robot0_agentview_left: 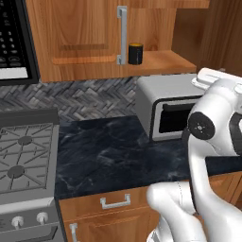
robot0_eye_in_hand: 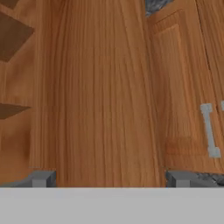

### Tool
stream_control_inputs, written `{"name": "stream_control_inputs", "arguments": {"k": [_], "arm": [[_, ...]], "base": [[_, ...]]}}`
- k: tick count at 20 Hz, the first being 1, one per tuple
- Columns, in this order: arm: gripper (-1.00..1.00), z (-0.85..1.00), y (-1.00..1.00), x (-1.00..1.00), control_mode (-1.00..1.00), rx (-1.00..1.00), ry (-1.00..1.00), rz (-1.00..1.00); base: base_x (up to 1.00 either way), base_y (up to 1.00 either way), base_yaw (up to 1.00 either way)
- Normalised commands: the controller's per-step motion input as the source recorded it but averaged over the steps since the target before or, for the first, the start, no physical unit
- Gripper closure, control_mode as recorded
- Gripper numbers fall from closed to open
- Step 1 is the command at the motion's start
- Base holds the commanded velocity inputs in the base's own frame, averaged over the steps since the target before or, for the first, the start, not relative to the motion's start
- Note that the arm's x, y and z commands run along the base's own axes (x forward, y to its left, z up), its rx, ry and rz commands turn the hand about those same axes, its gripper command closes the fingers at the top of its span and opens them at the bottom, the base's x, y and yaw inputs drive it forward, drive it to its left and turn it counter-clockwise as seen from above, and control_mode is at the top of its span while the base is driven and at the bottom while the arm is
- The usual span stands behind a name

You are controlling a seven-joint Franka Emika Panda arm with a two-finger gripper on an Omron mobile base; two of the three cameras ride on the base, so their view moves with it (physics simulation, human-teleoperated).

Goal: Open the cabinet directly in front. Then move the beer and the mug to the dining counter with the jar on it.

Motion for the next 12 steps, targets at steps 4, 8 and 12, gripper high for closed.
{"name": "stream_control_inputs", "arguments": {"k": [4,8,12], "arm": [[-1.00,0.50,1.00,-0.09,-1.00,0.00,-0.05,0.24],[-1.00,0.38,1.00,0.01,-1.00,0.00,0.00,0.28],[-1.00,0.14,1.00,0.12,-1.00,0.00,0.00,0.31]], "base": [[0.00,0.00,0.00],[0.00,0.00,0.00],[0.00,0.00,0.00]]}}
